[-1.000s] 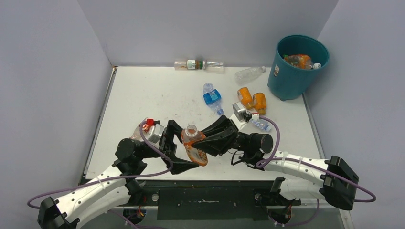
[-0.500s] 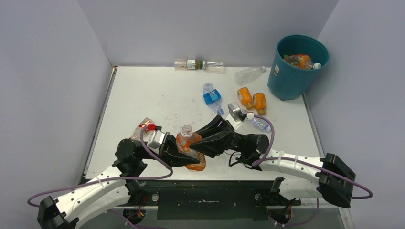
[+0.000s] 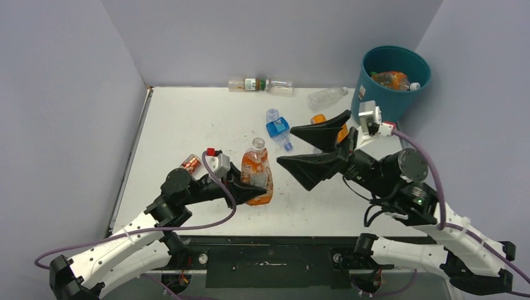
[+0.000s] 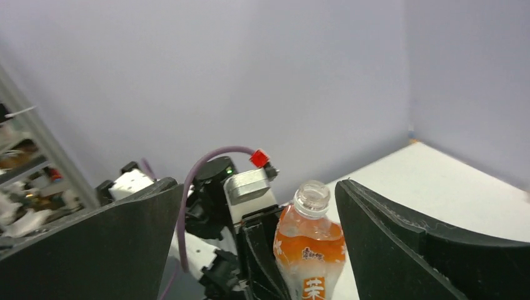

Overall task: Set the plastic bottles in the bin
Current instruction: Pick up the plastic bottle at the center of the board.

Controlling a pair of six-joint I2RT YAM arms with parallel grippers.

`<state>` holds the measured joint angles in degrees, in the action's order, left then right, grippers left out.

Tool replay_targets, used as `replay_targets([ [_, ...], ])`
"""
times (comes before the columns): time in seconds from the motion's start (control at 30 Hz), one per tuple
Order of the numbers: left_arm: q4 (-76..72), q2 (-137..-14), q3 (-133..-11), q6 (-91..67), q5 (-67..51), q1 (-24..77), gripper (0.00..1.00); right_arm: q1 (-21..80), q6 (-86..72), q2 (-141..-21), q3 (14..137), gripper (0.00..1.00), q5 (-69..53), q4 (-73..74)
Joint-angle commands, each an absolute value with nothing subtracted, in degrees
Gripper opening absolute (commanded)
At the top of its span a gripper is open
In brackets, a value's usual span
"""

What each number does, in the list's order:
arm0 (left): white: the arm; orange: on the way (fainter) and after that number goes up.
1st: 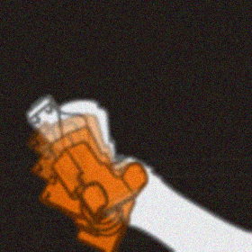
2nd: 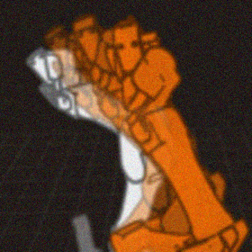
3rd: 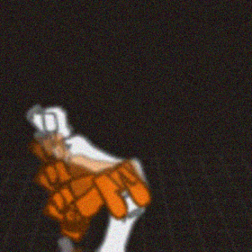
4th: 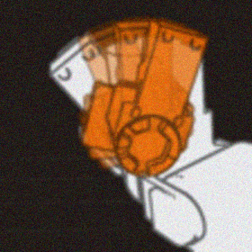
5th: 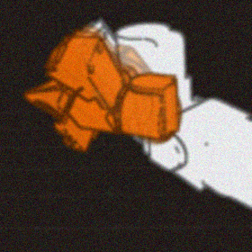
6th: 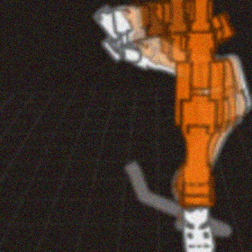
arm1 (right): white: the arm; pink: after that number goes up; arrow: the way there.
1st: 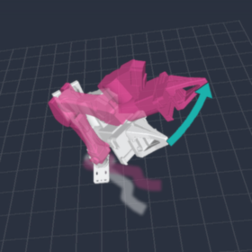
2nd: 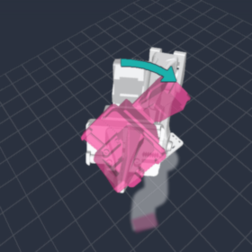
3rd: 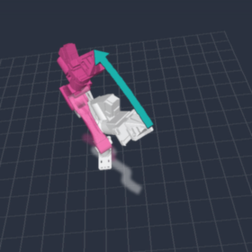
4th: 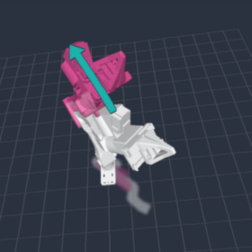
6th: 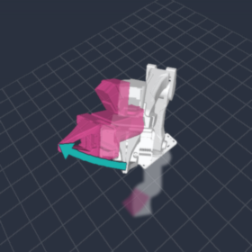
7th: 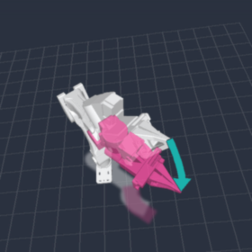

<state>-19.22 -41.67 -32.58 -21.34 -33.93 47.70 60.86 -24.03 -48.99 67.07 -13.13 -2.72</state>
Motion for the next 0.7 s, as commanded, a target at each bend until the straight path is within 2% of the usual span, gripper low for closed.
replay_targets([
  [0.0, -10.65, -43.32, -36.72, -13.85, -24.23, 48.65, 0.00, 61.17, -15.82, -55.22, 79.04, 0.98, 4.17, 28.47],
  [0.03, -9.15, -43.59, -36.88, -12.16, -22.15, 49.09, 0.00, 61.12, -15.47, -57.15, 81.69, 1.00, 6.36, 31.09],
  [0.13, -5.96, -43.61, -36.64, -5.95, -15.66, 51.63, 0.00, 61.17, -15.02, -62.39, 87.92, 0.94, 9.65, 37.11],
  [0.3, -3.37, -42.84, -36.21, -0.73, -5.05, 55.39, 0.00, 61.16, -16.47, -65.07, 87.73, 0.84, 8.99, 35.39],
  [0.5, -3.89, -42.62, -35.92, -0.69, -3.28, 55.81, 0.00, 61.13, -18.81, -65.30, 83.29, 0.65, 6.53, 30.97],
  [0.67, -4.31, -42.62, -35.75, -0.91, -3.37, 55.92, 0.00, 61.09, -20.28, -64.73, 81.03, 0.57, 5.66, 29.32],
])
